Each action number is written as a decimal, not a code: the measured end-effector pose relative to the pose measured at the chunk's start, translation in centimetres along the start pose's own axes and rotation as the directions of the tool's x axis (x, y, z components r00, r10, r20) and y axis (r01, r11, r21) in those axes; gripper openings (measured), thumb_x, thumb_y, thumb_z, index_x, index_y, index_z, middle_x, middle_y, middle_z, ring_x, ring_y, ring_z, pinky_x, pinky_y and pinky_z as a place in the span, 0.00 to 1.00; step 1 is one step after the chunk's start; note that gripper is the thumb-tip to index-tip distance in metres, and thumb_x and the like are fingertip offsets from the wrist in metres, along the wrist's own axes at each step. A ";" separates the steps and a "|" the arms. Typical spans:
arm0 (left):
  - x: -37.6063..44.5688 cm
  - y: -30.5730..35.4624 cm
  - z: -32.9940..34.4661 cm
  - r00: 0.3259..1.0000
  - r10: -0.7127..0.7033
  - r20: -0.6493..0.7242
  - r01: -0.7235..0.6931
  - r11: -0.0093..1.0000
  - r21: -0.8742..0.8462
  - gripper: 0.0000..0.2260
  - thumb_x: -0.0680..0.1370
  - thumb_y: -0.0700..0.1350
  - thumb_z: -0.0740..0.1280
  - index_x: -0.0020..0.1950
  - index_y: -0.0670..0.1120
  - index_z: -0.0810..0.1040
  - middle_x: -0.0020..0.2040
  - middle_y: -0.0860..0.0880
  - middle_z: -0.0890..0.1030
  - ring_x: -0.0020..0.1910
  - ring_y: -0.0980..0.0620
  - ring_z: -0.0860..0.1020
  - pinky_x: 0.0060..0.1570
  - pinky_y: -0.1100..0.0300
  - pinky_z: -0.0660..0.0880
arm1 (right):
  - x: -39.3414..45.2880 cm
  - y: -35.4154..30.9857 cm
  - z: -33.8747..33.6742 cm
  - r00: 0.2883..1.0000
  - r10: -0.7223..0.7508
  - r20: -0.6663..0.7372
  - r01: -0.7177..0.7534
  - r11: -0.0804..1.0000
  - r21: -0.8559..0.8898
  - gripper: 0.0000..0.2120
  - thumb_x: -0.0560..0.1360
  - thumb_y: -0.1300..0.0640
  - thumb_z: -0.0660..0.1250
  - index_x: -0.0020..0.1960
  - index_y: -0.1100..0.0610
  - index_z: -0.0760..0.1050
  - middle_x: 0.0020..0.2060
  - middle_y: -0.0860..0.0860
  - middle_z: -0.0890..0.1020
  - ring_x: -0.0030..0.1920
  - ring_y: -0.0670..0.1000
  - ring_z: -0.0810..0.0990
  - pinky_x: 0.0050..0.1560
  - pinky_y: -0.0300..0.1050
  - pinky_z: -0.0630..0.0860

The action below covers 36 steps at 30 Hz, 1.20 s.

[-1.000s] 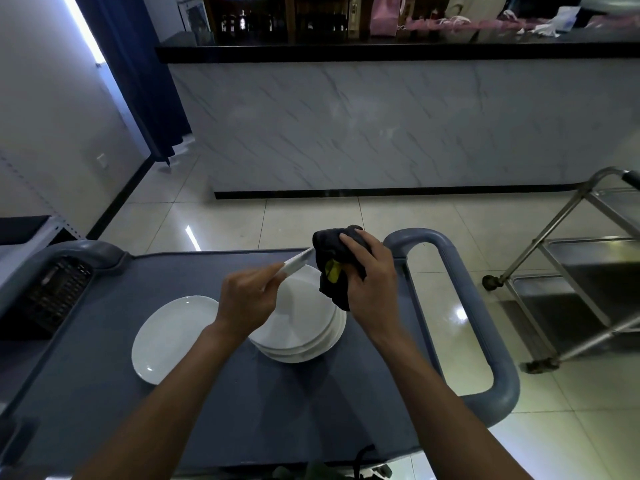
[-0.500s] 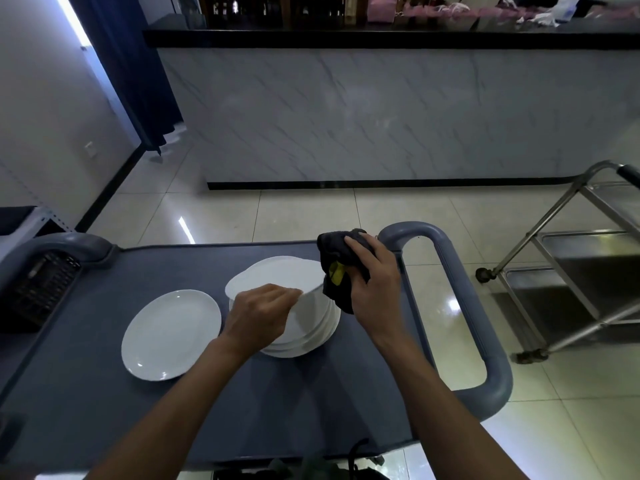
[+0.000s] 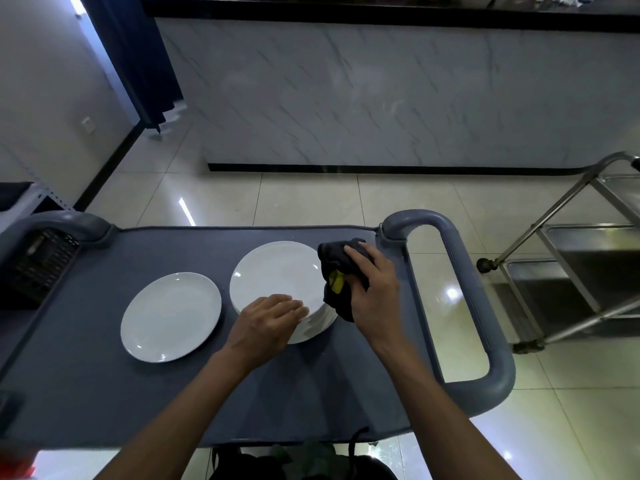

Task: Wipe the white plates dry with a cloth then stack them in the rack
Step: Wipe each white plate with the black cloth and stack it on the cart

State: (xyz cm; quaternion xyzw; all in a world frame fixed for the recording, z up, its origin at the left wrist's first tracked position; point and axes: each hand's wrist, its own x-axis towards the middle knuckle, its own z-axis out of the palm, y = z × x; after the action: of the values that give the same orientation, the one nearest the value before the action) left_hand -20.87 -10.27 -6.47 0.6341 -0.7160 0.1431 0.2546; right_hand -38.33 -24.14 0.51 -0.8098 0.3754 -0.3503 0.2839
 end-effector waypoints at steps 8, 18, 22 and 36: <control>-1.5 -0.2 1.1 0.999 0.009 0.049 -0.009 1.000 0.003 0.07 0.78 0.42 0.72 0.55 0.45 0.84 0.56 0.49 0.84 0.55 0.44 0.82 0.46 0.52 0.79 | -1.1 0.8 0.9 0.999 0.035 0.042 -0.034 0.999 -0.006 0.20 0.77 0.67 0.69 0.68 0.56 0.78 0.68 0.53 0.75 0.67 0.55 0.72 0.67 0.25 0.57; -1.6 0.2 0.6 0.992 -0.051 0.119 0.058 0.997 -0.055 0.09 0.76 0.45 0.73 0.55 0.45 0.84 0.57 0.48 0.84 0.57 0.43 0.81 0.49 0.51 0.79 | -1.7 0.4 1.8 0.996 0.037 0.080 -0.037 0.999 -0.003 0.19 0.78 0.65 0.68 0.68 0.55 0.78 0.68 0.52 0.75 0.67 0.54 0.71 0.69 0.36 0.64; -1.4 -0.1 0.0 0.984 -0.137 0.111 0.147 0.986 -0.083 0.07 0.77 0.48 0.71 0.48 0.45 0.85 0.52 0.50 0.84 0.53 0.45 0.81 0.47 0.51 0.76 | -1.6 -0.2 2.4 0.995 0.027 0.093 -0.027 1.000 0.001 0.19 0.78 0.66 0.69 0.68 0.56 0.78 0.68 0.53 0.75 0.67 0.55 0.72 0.69 0.38 0.65; -5.4 -6.4 -5.3 0.852 -0.523 0.006 0.523 0.852 -0.035 0.05 0.76 0.41 0.73 0.51 0.45 0.85 0.50 0.48 0.85 0.48 0.46 0.81 0.44 0.52 0.80 | 0.6 -7.1 8.3 0.978 -0.156 0.135 0.149 0.987 0.062 0.22 0.75 0.68 0.70 0.67 0.56 0.78 0.68 0.55 0.76 0.67 0.57 0.73 0.69 0.48 0.70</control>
State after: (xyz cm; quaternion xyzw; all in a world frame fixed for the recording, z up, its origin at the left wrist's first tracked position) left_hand -13.28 -3.93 -5.84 0.8000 -0.5185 0.0572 0.2965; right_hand -28.70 -19.05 0.92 -0.8510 0.2823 -0.3231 0.3027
